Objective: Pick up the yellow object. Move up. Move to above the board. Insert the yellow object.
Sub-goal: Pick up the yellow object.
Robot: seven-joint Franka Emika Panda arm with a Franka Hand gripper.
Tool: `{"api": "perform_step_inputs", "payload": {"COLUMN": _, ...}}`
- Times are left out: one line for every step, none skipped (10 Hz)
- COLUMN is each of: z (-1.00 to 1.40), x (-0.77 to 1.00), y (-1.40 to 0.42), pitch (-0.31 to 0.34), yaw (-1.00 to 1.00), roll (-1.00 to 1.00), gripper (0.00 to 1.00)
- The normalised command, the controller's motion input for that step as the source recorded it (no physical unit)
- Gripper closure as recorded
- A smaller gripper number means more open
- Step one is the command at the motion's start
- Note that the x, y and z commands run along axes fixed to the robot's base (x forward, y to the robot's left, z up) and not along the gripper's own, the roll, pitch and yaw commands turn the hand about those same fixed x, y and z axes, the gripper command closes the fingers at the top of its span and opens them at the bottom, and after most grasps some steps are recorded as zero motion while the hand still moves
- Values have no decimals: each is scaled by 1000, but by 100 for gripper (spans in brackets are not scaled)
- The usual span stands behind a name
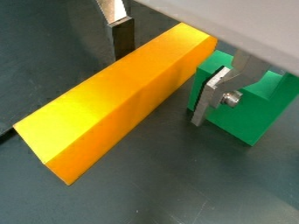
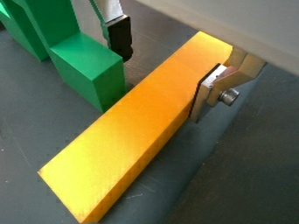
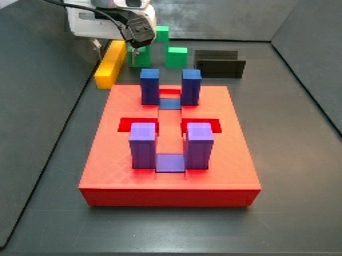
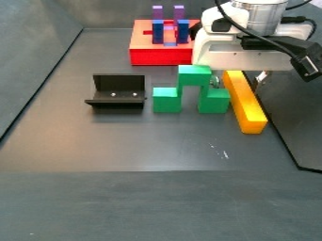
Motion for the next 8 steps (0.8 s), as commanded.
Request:
{"api": "perform_step_inputs", "payload": {"z": 0, "x": 0, "y": 0, "pitch": 0, "yaw": 0, "roll": 0, "gripper": 100}}
{"api": "perform_step_inputs", "payload": {"z": 0, "x": 0, "y": 0, "pitch": 0, "yaw": 0, "roll": 0, "gripper": 100}}
{"api": "perform_step_inputs", "payload": {"z": 0, "x": 0, "y": 0, "pitch": 0, "yaw": 0, "roll": 0, "gripper": 100}}
{"api": "perform_step_inputs", "payload": {"z": 0, "x": 0, "y": 0, "pitch": 0, "yaw": 0, "roll": 0, "gripper": 100}}
{"api": "perform_step_inputs", "payload": {"z": 0, "x": 0, "y": 0, "pitch": 0, "yaw": 0, "roll": 0, "gripper": 100}}
{"api": "perform_step_inputs", "payload": {"z": 0, "x": 0, "y": 0, "pitch": 0, "yaw": 0, "roll": 0, "gripper": 100}}
{"api": "perform_step_inputs", "payload": {"z": 0, "x": 0, "y": 0, "pitch": 0, "yaw": 0, "roll": 0, "gripper": 100}}
{"api": "perform_step_inputs", "payload": {"z": 0, "x": 0, "y": 0, "pitch": 0, "yaw": 0, "roll": 0, "gripper": 100}}
